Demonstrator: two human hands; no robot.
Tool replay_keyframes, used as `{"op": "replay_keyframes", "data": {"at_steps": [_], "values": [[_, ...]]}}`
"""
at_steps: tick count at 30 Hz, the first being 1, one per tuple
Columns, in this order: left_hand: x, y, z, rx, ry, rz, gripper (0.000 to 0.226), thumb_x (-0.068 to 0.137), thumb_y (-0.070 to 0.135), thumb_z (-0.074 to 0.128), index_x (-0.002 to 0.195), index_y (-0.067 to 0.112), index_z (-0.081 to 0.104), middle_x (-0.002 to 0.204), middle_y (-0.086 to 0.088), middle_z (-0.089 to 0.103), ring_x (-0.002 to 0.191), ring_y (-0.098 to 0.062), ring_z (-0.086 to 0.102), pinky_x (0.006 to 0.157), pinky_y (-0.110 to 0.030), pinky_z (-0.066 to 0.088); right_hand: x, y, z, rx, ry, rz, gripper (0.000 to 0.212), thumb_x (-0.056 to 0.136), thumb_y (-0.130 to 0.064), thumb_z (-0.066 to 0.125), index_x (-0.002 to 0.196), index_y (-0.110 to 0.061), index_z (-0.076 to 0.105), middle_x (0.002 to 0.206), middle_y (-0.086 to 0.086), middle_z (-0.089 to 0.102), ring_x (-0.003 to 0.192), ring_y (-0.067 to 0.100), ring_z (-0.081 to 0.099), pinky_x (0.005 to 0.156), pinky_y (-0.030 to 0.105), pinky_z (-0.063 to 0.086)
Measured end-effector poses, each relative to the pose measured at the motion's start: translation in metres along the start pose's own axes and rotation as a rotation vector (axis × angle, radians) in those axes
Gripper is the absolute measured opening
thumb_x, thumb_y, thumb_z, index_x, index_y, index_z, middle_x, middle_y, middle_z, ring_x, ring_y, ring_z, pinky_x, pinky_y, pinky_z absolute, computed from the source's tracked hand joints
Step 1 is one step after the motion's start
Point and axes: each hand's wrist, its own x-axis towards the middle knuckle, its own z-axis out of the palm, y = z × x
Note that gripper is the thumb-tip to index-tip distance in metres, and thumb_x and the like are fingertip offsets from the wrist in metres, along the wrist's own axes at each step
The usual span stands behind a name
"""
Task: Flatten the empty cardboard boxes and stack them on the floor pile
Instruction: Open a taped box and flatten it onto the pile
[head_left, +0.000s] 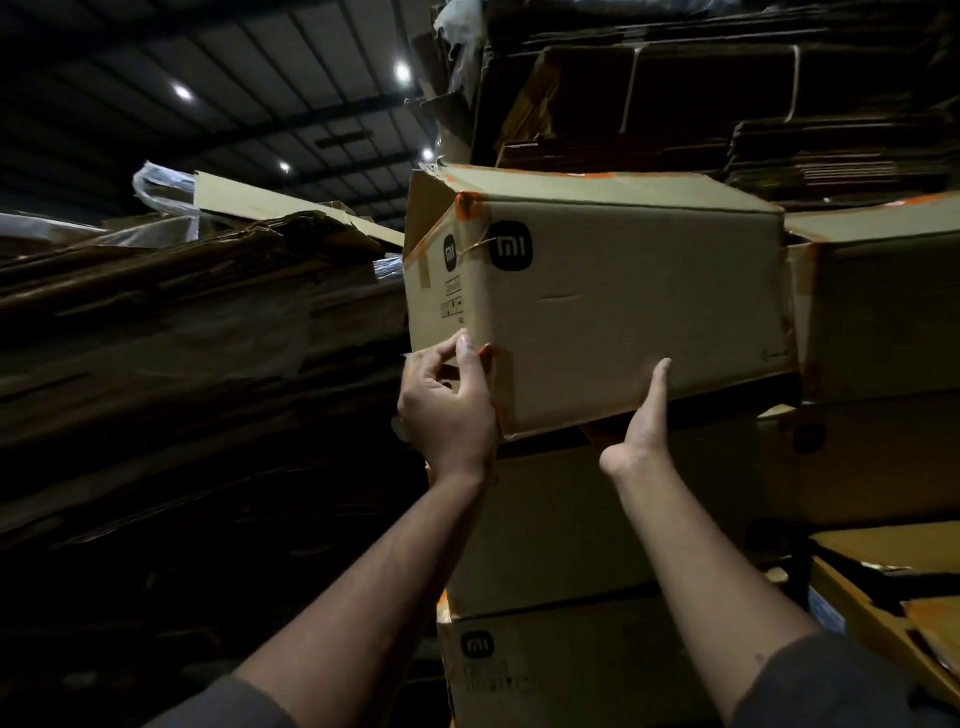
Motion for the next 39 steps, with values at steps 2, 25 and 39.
{"op": "replay_keyframes", "data": {"at_steps": [2,25,39], "values": [[0.000,-0.001,-0.002,-0.012,-0.008,0.044,0.003,0.096,0.028,0.067,0.095,0.025,0.068,0.098,0.008,0.067,0.097,-0.006,0.066,0.084,-0.032,0.059,-0.003,-0.003,0.000,0.003,0.005,-0.012,0.081,0.083,-0.077,0.052,0.150,-0.035,0.039,0.158,0.000,0.034,0.148,0.028,0.025,0.119,0.056,0.010],[0.116,-0.111,0.022,-0.097,-0.572,-0.794,0.063,0.103,0.063,0.026,0.119,0.019,0.068,0.102,0.000,0.066,0.094,-0.015,0.058,0.080,-0.035,0.039,0.010,0.001,-0.023,-0.164,0.245,0.032,0.108,0.075,-0.077,0.059,0.159,-0.035,0.006,0.163,0.009,0.024,0.148,0.037,0.024,0.120,0.059,0.018],[0.106,-0.119,0.009,-0.294,-0.227,-0.661,0.062,0.093,0.075,0.035,0.116,0.023,0.061,0.116,-0.009,0.070,0.106,-0.026,0.068,0.095,-0.048,0.056,-0.011,-0.003,-0.008,-0.274,0.226,-0.056,0.089,0.092,-0.072,0.040,0.160,-0.027,0.005,0.159,0.013,0.032,0.143,0.038,0.034,0.117,0.059,0.027]]}}
